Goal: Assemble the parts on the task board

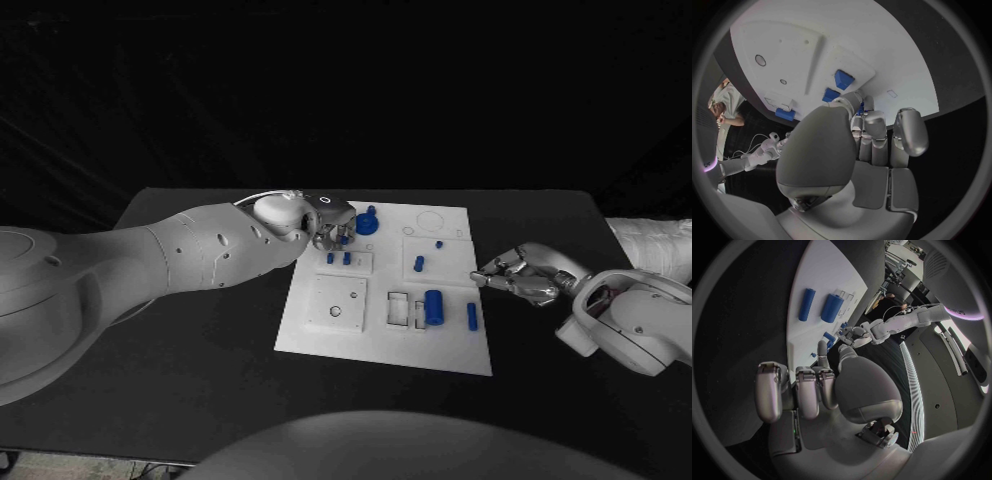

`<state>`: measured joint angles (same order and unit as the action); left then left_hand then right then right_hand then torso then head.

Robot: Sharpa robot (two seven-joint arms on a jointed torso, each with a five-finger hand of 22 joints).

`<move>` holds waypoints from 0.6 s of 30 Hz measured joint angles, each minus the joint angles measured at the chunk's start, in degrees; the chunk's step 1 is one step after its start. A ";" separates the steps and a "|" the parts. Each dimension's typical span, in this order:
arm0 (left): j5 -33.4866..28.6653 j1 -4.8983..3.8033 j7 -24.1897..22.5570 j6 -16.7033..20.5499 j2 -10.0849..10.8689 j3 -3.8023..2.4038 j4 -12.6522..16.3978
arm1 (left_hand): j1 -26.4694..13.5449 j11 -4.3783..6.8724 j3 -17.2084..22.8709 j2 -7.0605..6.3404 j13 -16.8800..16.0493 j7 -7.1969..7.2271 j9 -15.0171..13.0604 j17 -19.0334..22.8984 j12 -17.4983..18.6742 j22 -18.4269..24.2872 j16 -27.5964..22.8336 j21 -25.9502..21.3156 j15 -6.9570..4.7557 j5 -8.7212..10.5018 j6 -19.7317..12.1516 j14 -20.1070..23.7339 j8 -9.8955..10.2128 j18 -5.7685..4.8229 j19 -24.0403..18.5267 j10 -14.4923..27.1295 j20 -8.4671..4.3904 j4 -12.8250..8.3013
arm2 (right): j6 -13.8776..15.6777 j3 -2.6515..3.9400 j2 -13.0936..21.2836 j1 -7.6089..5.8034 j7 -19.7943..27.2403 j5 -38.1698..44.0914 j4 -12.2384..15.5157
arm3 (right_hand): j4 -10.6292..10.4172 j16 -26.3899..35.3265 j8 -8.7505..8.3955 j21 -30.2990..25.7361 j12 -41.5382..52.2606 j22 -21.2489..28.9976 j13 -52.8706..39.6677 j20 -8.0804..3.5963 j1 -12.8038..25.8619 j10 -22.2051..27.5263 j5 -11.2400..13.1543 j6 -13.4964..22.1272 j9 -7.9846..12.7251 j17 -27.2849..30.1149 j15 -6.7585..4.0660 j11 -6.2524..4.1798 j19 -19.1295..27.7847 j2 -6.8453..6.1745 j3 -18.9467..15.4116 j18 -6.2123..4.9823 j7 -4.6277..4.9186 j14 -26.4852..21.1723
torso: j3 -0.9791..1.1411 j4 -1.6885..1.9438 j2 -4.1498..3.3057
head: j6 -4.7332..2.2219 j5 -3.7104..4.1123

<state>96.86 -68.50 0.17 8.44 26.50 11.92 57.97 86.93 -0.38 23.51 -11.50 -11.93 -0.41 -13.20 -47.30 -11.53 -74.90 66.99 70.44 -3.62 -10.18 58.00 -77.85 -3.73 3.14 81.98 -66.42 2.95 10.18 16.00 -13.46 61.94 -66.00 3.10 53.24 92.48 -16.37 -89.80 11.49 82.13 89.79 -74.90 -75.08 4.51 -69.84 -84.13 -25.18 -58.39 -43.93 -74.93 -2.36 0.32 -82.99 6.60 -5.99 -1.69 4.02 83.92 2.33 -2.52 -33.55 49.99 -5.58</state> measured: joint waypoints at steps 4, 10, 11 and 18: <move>0.47 -0.01 0.11 -0.12 0.12 -0.02 0.07 | -0.74 -0.32 -0.37 -0.74 0.18 1.26 1.00 0.37 0.69 0.00 0.00 0.00 0.14 2.39 -3.77 0.14 0.01 0.00 0.00 0.30 0.00 1.18 | 0.00 0.00 0.00 0.00 0.00 0.00 0.00 | 0.00 0.00 0.00 0.00 0.00 0.00 0.00 0.00 0.00 0.00 0.00 0.00 0.00 0.00 0.00 0.00 0.00 0.00 0.00 0.00 0.00 0.00 | 0.00 0.00 0.01 | 0.00 -0.05; 1.38 0.05 0.44 0.19 0.61 0.02 0.21 | -0.92 -0.56 -2.33 -0.94 0.38 3.95 2.97 0.81 1.59 0.00 0.00 -0.34 0.14 4.09 -11.30 0.14 0.02 0.00 0.00 0.94 0.00 3.28 | 0.01 0.00 0.02 0.02 0.00 0.00 -0.04 | 0.00 0.00 0.01 0.01 0.00 0.00 0.00 0.00 0.00 0.00 0.00 0.00 0.00 0.01 0.00 0.00 0.00 0.00 0.00 0.00 0.00 0.00 | 0.00 -0.01 0.01 | 0.00 -0.08; 1.62 0.06 0.53 0.42 0.74 0.02 0.25 | -0.91 -0.72 -2.63 -0.95 0.39 4.11 3.13 0.81 1.78 0.00 0.00 -0.34 0.14 4.10 -11.85 0.14 0.02 0.00 0.00 1.12 0.00 3.58 | 0.01 0.00 0.02 0.02 0.00 0.00 -0.04 | 0.00 0.00 0.01 0.01 0.00 0.00 0.00 0.00 0.00 0.00 0.00 0.00 0.00 0.01 0.00 0.00 0.00 0.00 0.00 0.00 0.00 0.00 | 0.00 -0.01 0.01 | 0.00 -0.08; 2.91 0.12 1.07 2.96 1.96 0.05 0.50 | 0.14 -0.94 -3.58 -0.94 0.67 4.34 3.48 1.05 2.75 0.00 0.00 -0.34 0.25 4.32 -12.27 0.25 -0.19 0.00 0.00 2.75 0.00 4.53 | 0.08 0.00 0.09 0.02 0.01 0.00 -0.07 | 0.00 0.00 0.01 0.01 0.00 -0.04 0.00 0.00 -0.22 0.00 0.00 0.00 0.00 0.01 0.00 0.00 0.00 -0.22 0.00 0.00 0.00 0.00 | 0.00 0.00 0.01 | 0.00 -0.14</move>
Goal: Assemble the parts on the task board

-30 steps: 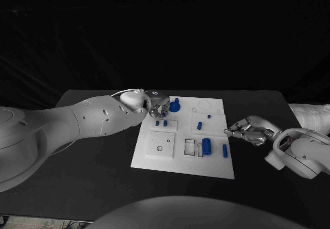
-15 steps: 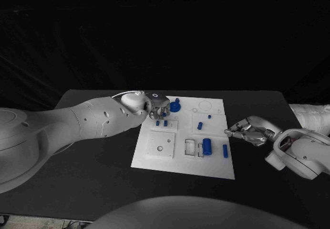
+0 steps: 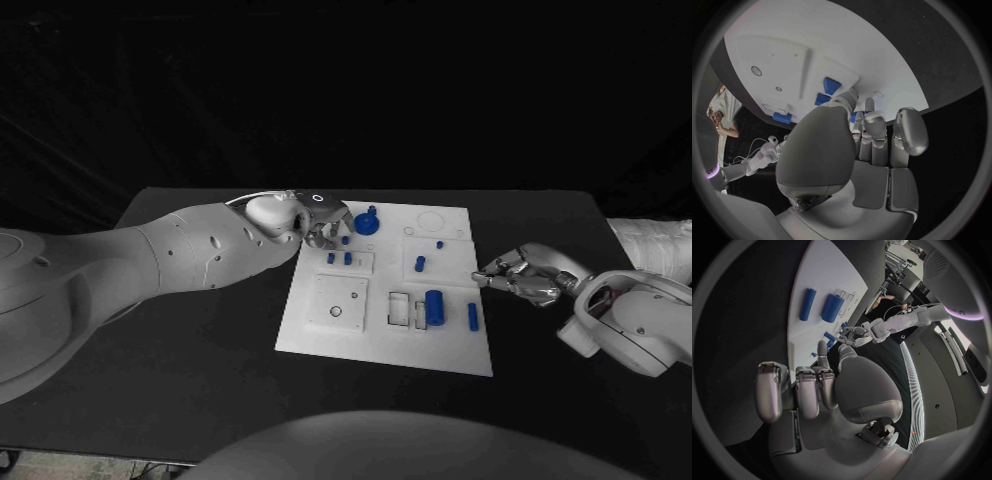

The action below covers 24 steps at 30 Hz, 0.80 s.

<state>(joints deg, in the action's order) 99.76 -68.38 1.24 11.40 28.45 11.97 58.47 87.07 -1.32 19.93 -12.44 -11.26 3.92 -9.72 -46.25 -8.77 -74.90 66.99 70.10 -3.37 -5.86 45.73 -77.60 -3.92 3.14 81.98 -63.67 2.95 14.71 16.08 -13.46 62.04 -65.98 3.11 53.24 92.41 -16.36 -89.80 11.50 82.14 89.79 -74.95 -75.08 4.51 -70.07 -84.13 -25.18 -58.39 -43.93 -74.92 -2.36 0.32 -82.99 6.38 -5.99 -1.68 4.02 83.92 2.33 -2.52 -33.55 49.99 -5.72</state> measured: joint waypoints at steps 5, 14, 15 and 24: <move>0.62 -0.22 0.05 2.32 1.90 -0.13 0.85 | 0.22 0.30 -0.64 -0.22 0.05 -0.53 -0.27 0.35 0.16 0.00 0.00 -0.31 0.10 1.45 2.87 0.10 -2.04 0.00 0.00 0.32 0.00 1.43 | 0.28 0.00 0.30 0.00 0.07 0.00 0.08 | 0.00 0.00 0.00 -0.21 0.00 0.00 0.00 0.00 0.00 0.00 0.00 0.00 0.00 0.00 0.00 0.00 0.00 0.00 0.00 0.00 0.00 0.00 | 0.00 0.00 0.04 | 0.00 -0.18; 1.02 -3.29 -4.42 11.45 6.84 -0.14 2.22 | -1.96 1.89 -1.89 -0.80 0.14 0.29 -1.12 1.93 0.60 0.00 -0.79 -1.59 0.10 2.89 9.60 0.10 -5.34 0.00 -0.21 1.61 0.21 2.02 | 2.17 -0.05 0.58 -1.93 0.44 0.02 0.36 | 0.50 2.60 -1.33 -6.00 -14.04 0.01 -0.36 -0.62 -4.99 9.02 0.00 -0.12 -0.09 0.01 0.00 -0.03 4.13 -2.39 -0.67 -1.37 0.12 0.00 | -0.01 0.02 0.04 | 0.00 -0.44; 1.03 -3.76 -5.22 12.59 7.45 -0.11 2.37 | -2.08 2.36 -1.89 -0.68 0.19 0.21 -1.22 2.29 0.60 0.00 -1.08 -1.93 0.10 2.89 10.50 0.10 -5.70 0.00 -0.42 1.56 0.42 2.02 | 2.40 -0.05 0.53 -2.50 0.47 0.05 0.36 | 0.94 2.99 -1.58 -6.59 -19.52 0.01 2.62 -0.73 -6.55 12.55 0.00 -0.11 -0.14 0.01 0.00 -0.22 4.42 -2.06 -0.52 -1.38 0.11 0.00 | -0.02 0.02 0.03 | 0.00 -0.44; -0.78 -6.93 -9.37 21.67 13.41 0.17 3.45 | -4.77 2.02 -2.37 0.12 1.46 0.09 -0.13 7.19 2.22 -0.03 -4.71 -5.24 0.02 2.88 11.12 1.67 -4.43 0.89 -1.47 4.59 0.82 2.03 | 3.70 0.12 -3.80 -11.15 -0.63 4.72 -1.99 | 4.12 10.56 -7.39 -15.36 -62.13 0.02 34.21 1.66 -19.32 34.37 2.81 6.81 7.60 0.01 3.02 3.74 10.11 -5.34 6.08 -3.18 2.24 -2.24 | -0.02 0.08 0.04 | 0.00 -0.01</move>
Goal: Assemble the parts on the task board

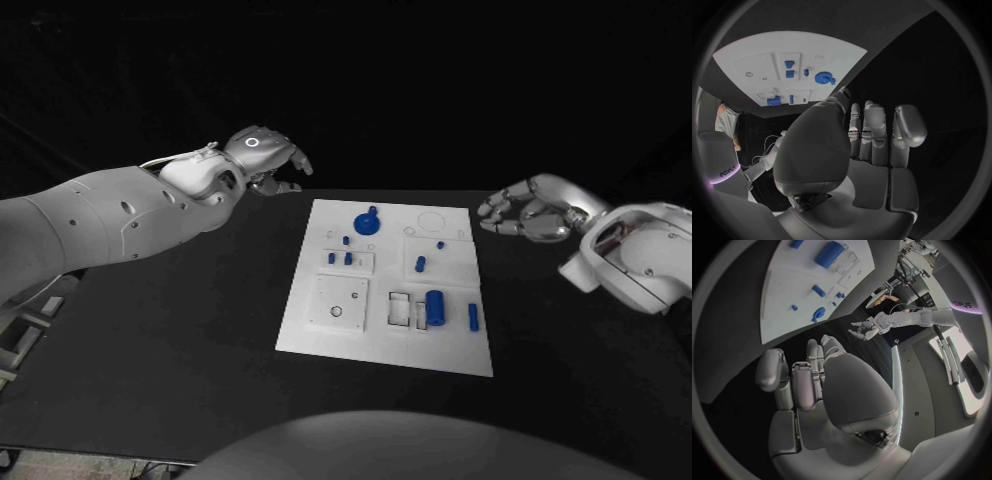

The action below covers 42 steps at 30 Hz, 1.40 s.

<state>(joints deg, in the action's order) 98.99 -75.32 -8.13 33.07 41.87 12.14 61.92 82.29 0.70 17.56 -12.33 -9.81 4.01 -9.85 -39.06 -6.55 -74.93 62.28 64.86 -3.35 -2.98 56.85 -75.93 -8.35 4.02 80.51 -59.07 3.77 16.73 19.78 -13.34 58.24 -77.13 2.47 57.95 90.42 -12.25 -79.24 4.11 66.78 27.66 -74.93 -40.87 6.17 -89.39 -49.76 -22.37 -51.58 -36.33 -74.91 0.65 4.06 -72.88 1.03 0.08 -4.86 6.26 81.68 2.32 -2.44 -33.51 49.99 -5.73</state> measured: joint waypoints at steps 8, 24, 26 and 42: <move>-12.40 -0.26 -3.20 4.02 2.40 0.59 1.66 | -4.00 -1.75 -2.87 -0.03 2.47 -1.72 1.65 -1.17 2.77 -0.01 0.29 -1.74 0.10 0.00 -2.21 0.10 2.87 -0.01 -0.99 8.08 -0.21 0.14 | -1.32 0.12 -7.85 -2.43 -2.35 13.81 -6.14 | -2.18 2.31 -0.43 -3.90 -10.15 0.00 10.21 1.50 -0.11 -0.02 11.07 2.15 8.34 0.00 0.88 1.78 2.08 -5.38 7.00 -0.88 -1.73 -2.08 | 0.00 0.23 -0.12 | 0.00 1.74; -57.93 1.86 -17.67 0.17 6.89 1.11 14.37 | -6.56 -5.31 -23.98 6.98 5.66 -5.35 4.04 -0.39 0.55 0.00 0.61 -5.48 2.76 -8.03 -4.02 2.59 4.41 0.87 -2.26 11.37 1.84 0.28 | -5.51 0.48 -16.59 3.12 -4.67 35.83 -15.35 | -4.46 1.53 -0.42 -5.31 -11.34 0.01 10.37 2.20 9.77 11.08 3.42 4.51 12.11 0.11 1.60 3.28 2.12 -13.67 9.88 -0.89 -3.42 -3.40 | -0.40 0.85 -0.54 | 0.00 2.95; -61.33 2.06 -18.55 -0.90 7.12 1.11 14.97 | -5.77 -5.35 -23.77 7.76 5.74 -5.45 4.12 1.00 0.38 0.00 -0.18 -6.82 2.94 -8.45 -3.92 3.59 4.41 0.86 -3.06 11.40 1.88 0.07 | -6.14 0.53 -16.79 3.28 -4.80 36.57 -15.66 | -4.46 1.14 -0.13 -4.77 -10.59 0.02 10.17 2.30 10.55 9.80 3.42 4.07 12.12 0.03 1.37 3.19 1.62 -13.38 9.88 -0.89 -2.98 -3.17 | -0.43 0.84 -0.52 | 0.00 2.98; -71.64 3.27 -20.80 -6.00 7.02 1.12 15.58 | -1.28 -5.92 -23.62 10.88 5.89 -6.05 4.82 2.78 -1.63 0.00 -0.73 -8.74 3.43 -13.02 -3.32 5.27 4.41 0.86 -3.65 11.16 2.45 -0.09 | -7.89 0.56 -17.57 5.66 -4.64 37.87 -17.10 | -0.36 -0.13 2.08 -2.56 -7.25 0.02 8.47 1.41 8.83 5.31 -10.49 -0.42 8.33 -0.04 0.76 2.19 -0.32 -12.35 15.10 -0.88 -2.37 -1.94 | -0.47 0.76 -0.51 | 0.00 3.63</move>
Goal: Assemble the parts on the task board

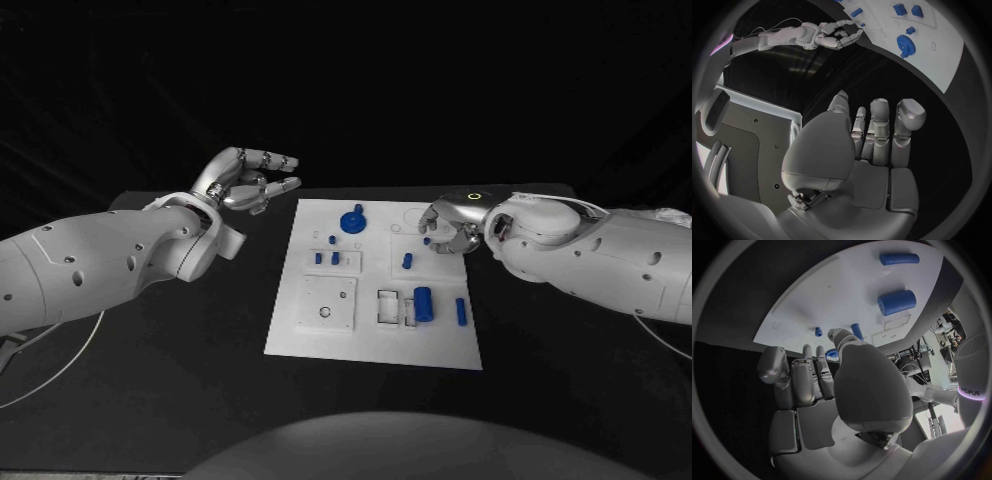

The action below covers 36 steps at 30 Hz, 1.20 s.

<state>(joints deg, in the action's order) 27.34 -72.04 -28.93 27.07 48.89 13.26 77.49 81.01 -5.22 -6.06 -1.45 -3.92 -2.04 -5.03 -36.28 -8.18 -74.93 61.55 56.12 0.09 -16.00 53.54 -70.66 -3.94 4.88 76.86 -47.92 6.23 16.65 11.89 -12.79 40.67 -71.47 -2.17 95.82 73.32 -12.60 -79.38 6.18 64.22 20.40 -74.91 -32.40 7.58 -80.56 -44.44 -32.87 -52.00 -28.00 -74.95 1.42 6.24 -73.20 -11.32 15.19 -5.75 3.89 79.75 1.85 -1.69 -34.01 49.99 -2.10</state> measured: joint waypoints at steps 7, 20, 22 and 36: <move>-0.73 0.05 -0.01 -0.89 -0.43 0.00 0.16 | 1.15 -0.20 0.00 0.38 0.00 -0.23 0.21 0.00 -0.31 0.00 0.00 -0.33 0.00 -2.08 0.23 0.00 0.00 0.01 0.00 -0.20 0.00 0.00 | 0.07 0.03 -1.09 1.25 0.22 -0.06 -2.17 | 1.38 -0.23 0.00 0.00 0.00 0.00 0.00 0.00 -0.29 -0.11 -1.42 0.00 -1.01 0.01 0.00 0.11 0.00 0.29 1.85 0.00 0.00 0.00 | -0.01 0.05 -0.03 | 0.00 -0.02; -0.76 0.11 0.10 -1.72 -1.07 0.00 -0.32 | 2.20 -0.40 0.00 0.69 -0.01 -0.41 0.33 -0.01 -0.84 0.00 0.23 -0.32 0.00 -2.97 0.41 0.00 0.00 -0.01 0.00 -0.41 0.00 0.00 | 1.43 0.14 -2.42 2.11 0.80 -0.44 -3.79 | 2.15 -0.66 -0.51 0.86 0.00 -0.04 0.01 -0.01 0.50 -0.82 -0.53 0.75 -1.40 0.01 0.00 0.00 -0.40 0.59 3.88 0.00 -2.35 -0.01 | 0.01 0.08 0.01 | 0.00 0.03; -0.74 0.12 0.12 -1.83 -1.10 0.00 -0.37 | 2.41 -0.40 0.00 0.86 -0.01 -0.62 0.40 -0.01 -0.93 0.01 0.23 -0.32 0.00 -3.21 0.62 0.00 0.00 0.00 0.00 -0.41 0.00 0.00 | 1.64 0.15 -2.63 2.20 0.89 -0.56 -4.04 | 2.18 -0.69 -0.51 0.91 0.02 -0.04 0.01 -0.01 0.66 -1.04 -0.24 0.60 -1.52 0.02 0.00 0.22 -0.39 0.47 4.23 0.00 -2.50 -0.01 | 0.01 0.08 0.02 | 0.00 0.04; -0.49 0.72 0.29 -2.58 -1.63 -0.01 -1.02 | 3.93 -0.81 -0.32 1.22 -0.02 -1.44 0.46 0.07 -1.60 0.01 0.46 -0.32 0.22 -4.27 1.02 0.22 0.00 0.00 -0.20 -0.82 0.20 -0.01 | 2.33 0.24 -3.63 2.62 1.62 -1.36 -5.87 | 6.49 -1.21 2.46 2.19 1.34 -0.03 -0.07 -0.63 0.49 -5.77 -0.98 -5.34 -4.80 0.02 -0.61 -1.17 -1.02 1.96 7.50 0.01 0.19 0.61 | -0.01 0.07 0.00 | 0.00 -0.06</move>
<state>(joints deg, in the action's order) 26.85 -71.32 -28.64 24.48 47.26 13.25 76.47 84.95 -6.03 -6.38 -0.23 -3.93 -3.48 -4.58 -36.22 -9.78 -74.92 62.01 55.80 0.30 -20.27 54.56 -70.45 -3.95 4.88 76.66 -48.74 6.43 16.64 14.22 -12.55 37.04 -68.85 -0.55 94.46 67.45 -6.11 -80.59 8.64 66.41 21.74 -74.94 -32.47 6.95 -80.08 -50.22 -33.84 -57.34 -32.80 -74.92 0.80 5.08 -74.22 -9.36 22.69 -5.74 4.08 80.36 1.85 -1.62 -34.01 49.99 -2.16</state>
